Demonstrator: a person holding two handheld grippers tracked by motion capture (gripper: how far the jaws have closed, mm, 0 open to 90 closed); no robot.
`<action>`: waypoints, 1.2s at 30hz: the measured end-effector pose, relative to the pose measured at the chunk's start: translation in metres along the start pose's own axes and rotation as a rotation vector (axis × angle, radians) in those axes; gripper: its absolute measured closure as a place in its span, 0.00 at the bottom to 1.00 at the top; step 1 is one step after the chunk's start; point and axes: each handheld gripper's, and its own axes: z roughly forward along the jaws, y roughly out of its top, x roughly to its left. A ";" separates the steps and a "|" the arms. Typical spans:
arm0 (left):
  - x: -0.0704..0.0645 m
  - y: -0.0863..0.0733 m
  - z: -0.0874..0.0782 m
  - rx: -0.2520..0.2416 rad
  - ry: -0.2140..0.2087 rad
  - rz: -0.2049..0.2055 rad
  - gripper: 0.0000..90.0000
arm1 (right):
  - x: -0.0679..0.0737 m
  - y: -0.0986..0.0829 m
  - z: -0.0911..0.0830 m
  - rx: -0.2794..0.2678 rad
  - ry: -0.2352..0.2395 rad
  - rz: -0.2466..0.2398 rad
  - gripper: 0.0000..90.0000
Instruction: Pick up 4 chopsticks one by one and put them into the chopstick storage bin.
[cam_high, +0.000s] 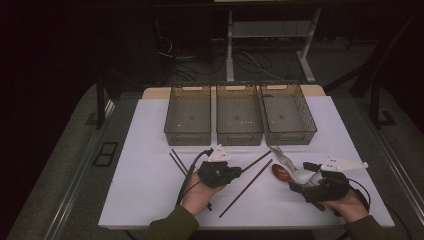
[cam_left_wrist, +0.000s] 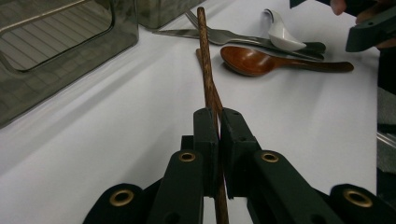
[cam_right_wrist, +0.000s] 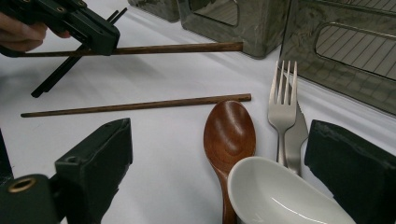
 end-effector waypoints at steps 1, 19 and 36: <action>0.001 0.001 -0.001 0.001 -0.005 0.010 0.94 | 0.000 0.000 0.000 0.000 0.000 -0.001 0.08; 0.016 0.007 -0.037 -0.028 -0.047 0.081 0.94 | 0.000 -0.001 0.000 0.002 -0.003 -0.004 0.08; 0.044 0.002 -0.074 -0.064 0.030 0.052 0.94 | 0.000 -0.001 0.000 0.004 -0.003 -0.003 0.08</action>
